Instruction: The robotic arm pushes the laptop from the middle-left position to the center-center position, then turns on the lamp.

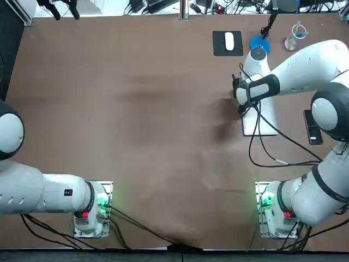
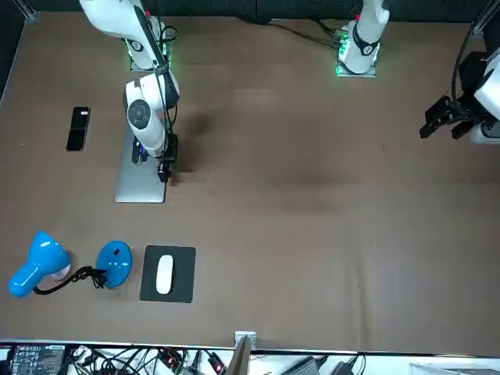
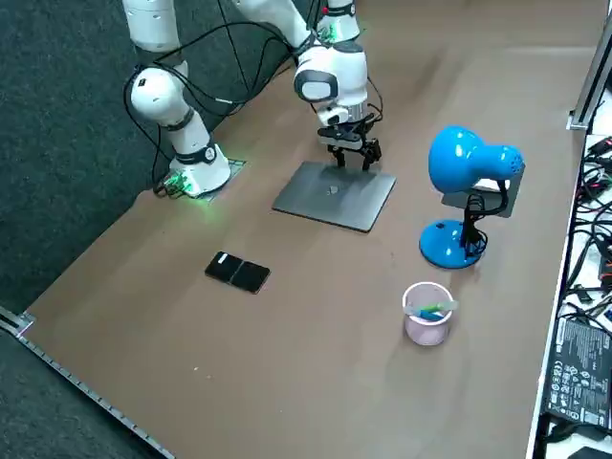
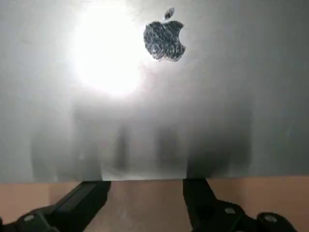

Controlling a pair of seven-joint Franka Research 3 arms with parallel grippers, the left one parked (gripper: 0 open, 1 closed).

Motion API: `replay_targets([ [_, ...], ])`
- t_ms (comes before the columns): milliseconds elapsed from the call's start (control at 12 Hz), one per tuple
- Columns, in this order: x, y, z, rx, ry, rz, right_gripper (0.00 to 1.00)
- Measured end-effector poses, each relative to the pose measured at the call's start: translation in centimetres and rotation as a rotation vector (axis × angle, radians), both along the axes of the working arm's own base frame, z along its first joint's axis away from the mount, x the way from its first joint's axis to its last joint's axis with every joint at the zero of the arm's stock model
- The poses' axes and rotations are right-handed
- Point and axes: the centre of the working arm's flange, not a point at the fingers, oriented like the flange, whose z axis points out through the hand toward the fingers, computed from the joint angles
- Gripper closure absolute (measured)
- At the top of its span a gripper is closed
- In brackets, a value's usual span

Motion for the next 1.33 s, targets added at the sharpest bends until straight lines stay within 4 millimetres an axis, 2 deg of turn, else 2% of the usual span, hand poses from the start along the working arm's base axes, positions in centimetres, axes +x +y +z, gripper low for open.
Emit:
replay_targets([
  [583, 0.1, -1.5, 0.0, 0.002, 0.009, 0.045, 0.0],
  [917, 0.3, -2.2, 0.7, 0.01, 0.001, 0.078, 0.0],
  [1333, 4.1, -0.1, 6.8, 0.031, -0.04, 0.271, 0.0],
])
